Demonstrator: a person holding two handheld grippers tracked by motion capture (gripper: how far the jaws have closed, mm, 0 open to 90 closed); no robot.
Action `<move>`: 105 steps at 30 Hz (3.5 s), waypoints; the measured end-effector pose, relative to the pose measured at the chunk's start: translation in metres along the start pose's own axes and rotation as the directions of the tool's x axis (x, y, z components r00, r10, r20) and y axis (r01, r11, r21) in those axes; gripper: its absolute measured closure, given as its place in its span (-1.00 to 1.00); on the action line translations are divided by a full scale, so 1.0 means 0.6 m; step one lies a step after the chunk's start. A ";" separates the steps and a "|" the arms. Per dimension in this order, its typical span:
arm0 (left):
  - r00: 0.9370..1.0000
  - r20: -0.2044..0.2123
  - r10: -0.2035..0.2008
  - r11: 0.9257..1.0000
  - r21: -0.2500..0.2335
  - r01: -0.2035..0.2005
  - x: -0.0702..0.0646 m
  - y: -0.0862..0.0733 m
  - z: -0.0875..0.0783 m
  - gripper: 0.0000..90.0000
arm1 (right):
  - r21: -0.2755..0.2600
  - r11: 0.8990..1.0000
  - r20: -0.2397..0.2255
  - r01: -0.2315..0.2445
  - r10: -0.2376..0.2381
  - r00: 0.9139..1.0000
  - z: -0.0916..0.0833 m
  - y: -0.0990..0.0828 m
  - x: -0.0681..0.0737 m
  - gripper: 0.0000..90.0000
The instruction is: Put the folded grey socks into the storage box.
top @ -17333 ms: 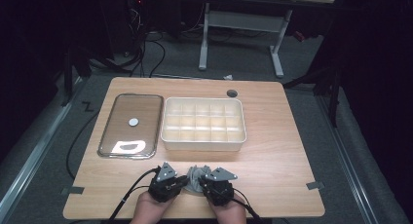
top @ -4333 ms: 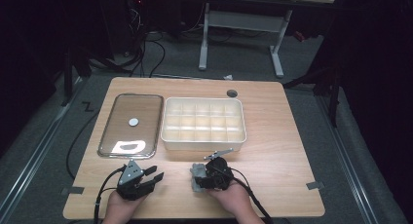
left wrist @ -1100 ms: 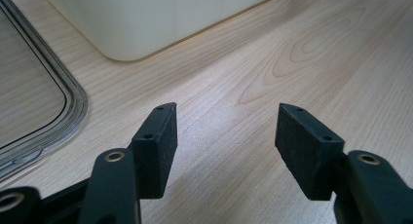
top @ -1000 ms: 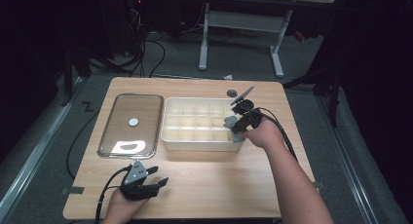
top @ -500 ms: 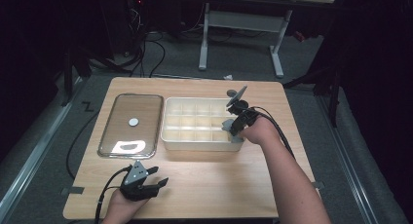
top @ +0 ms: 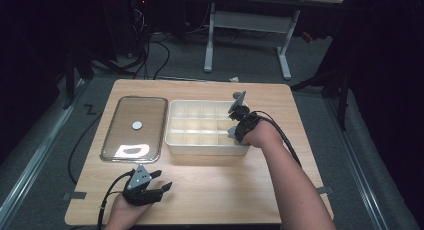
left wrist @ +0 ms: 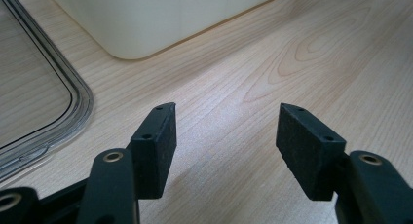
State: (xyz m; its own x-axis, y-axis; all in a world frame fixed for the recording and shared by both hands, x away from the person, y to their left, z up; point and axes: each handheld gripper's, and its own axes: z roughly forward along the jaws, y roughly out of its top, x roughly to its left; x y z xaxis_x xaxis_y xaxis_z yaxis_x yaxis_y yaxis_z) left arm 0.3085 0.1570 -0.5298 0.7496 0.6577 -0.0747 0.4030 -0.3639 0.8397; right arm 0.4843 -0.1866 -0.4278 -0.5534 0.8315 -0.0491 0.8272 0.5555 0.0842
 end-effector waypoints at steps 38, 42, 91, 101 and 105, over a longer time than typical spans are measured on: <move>1.000 0.006 0.009 1.000 0.007 -0.009 -0.001 0.000 0.003 -0.09 | 0.077 0.997 0.055 0.027 -0.031 0.998 0.055 0.000 0.013 0.60; 1.000 0.008 0.011 1.000 0.009 -0.011 -0.002 0.000 0.004 -0.09 | 0.067 0.998 0.057 0.010 -0.014 0.998 0.058 -0.003 0.013 0.60; 1.000 0.014 0.015 0.999 0.032 -0.015 -0.003 -0.001 0.009 -0.09 | -0.009 1.000 0.019 -0.022 0.022 1.000 0.014 0.015 0.004 0.83; 1.000 0.009 0.017 1.000 0.024 -0.018 -0.004 0.000 0.006 -0.09 | 0.021 1.000 0.024 -0.007 0.007 1.000 0.037 0.017 0.000 0.89; 1.000 0.011 0.016 1.000 0.017 -0.016 -0.006 0.000 0.006 -0.09 | 0.029 0.999 0.010 -0.017 0.017 1.000 0.044 0.018 -0.003 0.91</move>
State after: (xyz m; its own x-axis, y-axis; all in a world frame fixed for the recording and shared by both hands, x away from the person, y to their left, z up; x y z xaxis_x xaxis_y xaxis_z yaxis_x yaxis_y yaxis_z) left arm 0.3075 0.1524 -0.5314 0.7614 0.6448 -0.0672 0.3996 -0.3852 0.8318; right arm 0.4967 -0.1819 -0.4532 -0.5381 0.8409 -0.0580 0.8392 0.5409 0.0565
